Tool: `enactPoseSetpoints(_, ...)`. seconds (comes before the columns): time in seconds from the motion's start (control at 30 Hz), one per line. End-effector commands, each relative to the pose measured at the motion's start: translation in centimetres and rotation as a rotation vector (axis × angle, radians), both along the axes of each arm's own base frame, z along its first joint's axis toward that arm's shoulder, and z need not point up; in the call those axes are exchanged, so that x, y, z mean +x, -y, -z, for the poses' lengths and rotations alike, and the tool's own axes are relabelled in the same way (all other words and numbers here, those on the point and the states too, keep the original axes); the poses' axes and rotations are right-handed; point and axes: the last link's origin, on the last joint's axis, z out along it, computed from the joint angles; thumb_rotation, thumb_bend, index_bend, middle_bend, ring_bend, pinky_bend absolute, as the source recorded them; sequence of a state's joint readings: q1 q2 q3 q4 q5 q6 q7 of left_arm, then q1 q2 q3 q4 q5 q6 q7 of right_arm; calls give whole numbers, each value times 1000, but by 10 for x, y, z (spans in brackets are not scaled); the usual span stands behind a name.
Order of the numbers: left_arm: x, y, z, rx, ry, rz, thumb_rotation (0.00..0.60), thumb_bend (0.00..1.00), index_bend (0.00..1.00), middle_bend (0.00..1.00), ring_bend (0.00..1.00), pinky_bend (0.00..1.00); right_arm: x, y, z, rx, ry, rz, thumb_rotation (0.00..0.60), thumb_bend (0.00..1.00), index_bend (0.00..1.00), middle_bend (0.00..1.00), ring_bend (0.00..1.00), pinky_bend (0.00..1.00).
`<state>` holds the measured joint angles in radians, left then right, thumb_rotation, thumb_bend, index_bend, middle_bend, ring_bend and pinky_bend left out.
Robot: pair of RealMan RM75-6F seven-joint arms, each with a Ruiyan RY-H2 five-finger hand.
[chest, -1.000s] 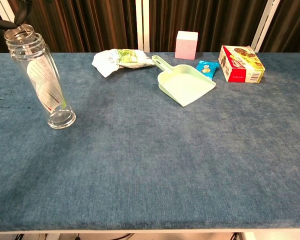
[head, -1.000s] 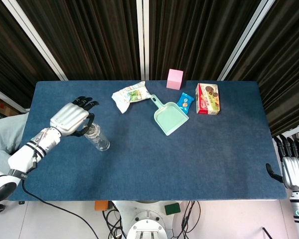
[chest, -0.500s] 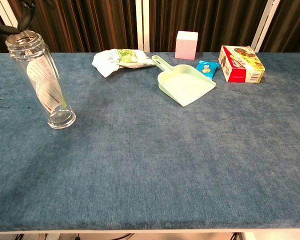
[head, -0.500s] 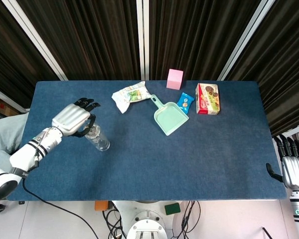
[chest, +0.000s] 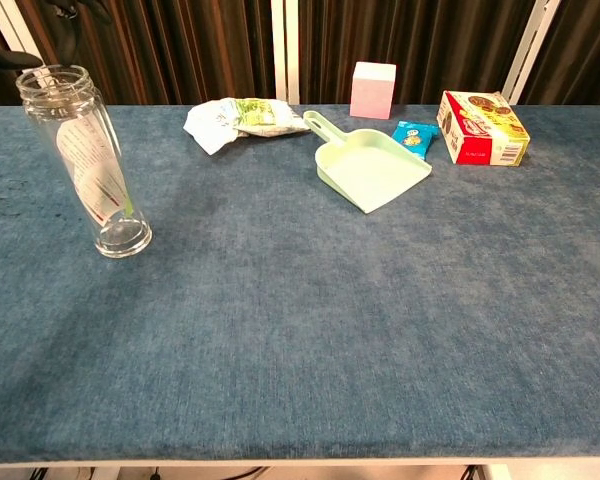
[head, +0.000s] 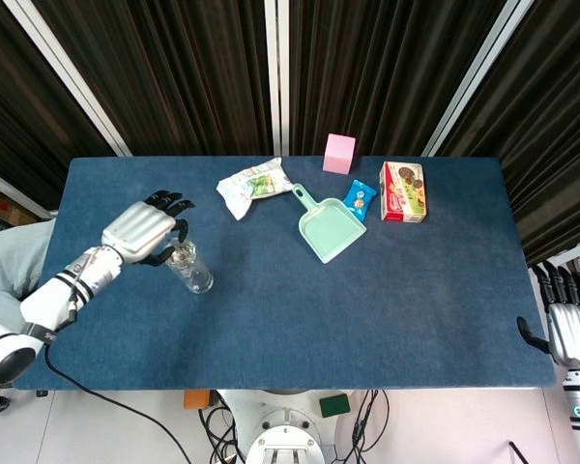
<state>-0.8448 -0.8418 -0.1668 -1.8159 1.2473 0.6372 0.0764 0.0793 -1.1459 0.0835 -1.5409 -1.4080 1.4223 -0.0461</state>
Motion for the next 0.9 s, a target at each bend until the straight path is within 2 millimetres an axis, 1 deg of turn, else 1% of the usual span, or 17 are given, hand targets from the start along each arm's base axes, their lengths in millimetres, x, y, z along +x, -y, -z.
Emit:
enactPoseSetpoints(0.03,0,0,-1,1,4,-1,502,411,312,88,0,73,0,0,0,-1,0,-1,600,327,0,0,0,0)
enactPoseSetpoints(0.07,0,1,-2,1,6,-2,478,410,285,88,0,73,0,0,0,-1,1,-2,600,327,0,0,0,0)
enactPoseSetpoints(0.13,-1,2,-3,2,9,-1,452,411,238,88,0,73,0,0,0,0,0,-2,600,327,0,0,0,0)
enactPoseSetpoints(0.2,-1,4,-5,9,14,1,441,410,203,88,0,73,0,1,0,2,1,-1,600,327,0,0,0,0)
enactPoseSetpoints(0.3,-3,7,-10,29,21,12,432,410,190,88,0,73,0,1,1,4,1,-2,600,327,0,0,0,0)
enactPoseSetpoints(0.4,-4,13,-18,69,59,16,404,403,187,89,0,73,1,1,0,0,2,-5,600,327,0,0,0,0)
enactPoseSetpoints(0.47,-7,20,-26,121,114,24,370,376,187,89,0,73,1,0,0,-2,2,-6,600,327,0,0,0,0)
enactPoseSetpoints(0.53,-13,30,-35,187,177,34,358,349,187,92,0,74,0,0,0,-4,3,-5,600,327,0,0,0,0)
enactPoseSetpoints(0.63,-33,52,-44,319,277,47,364,296,183,95,0,75,-1,-1,-1,-7,6,1,600,327,0,0,0,0)
enactPoseSetpoints(0.7,-56,71,-43,403,302,28,364,263,178,95,0,75,-3,-1,-1,-10,8,5,600,327,0,0,0,0)
enactPoseSetpoints(0.73,-71,82,-39,436,303,3,364,244,174,95,0,76,-3,-1,-1,-14,9,6,600,327,0,0,0,0)
enactPoseSetpoints(0.8,-92,99,-31,478,314,-46,363,216,156,96,0,76,-5,-1,-1,-22,7,7,600,327,0,0,0,0)
enactPoseSetpoints(0.83,-105,111,-24,505,321,-79,356,200,145,96,0,76,-5,-1,-2,-30,4,6,600,327,0,0,0,0)
enactPoseSetpoints(0.87,-114,119,-20,525,323,-102,341,188,134,95,0,76,-6,-2,-2,-38,2,4,600,327,0,0,0,0)
enactPoseSetpoints(0.9,-123,127,-15,546,321,-121,314,175,124,95,0,76,-6,-2,-2,-48,0,3,600,327,0,0,0,0)
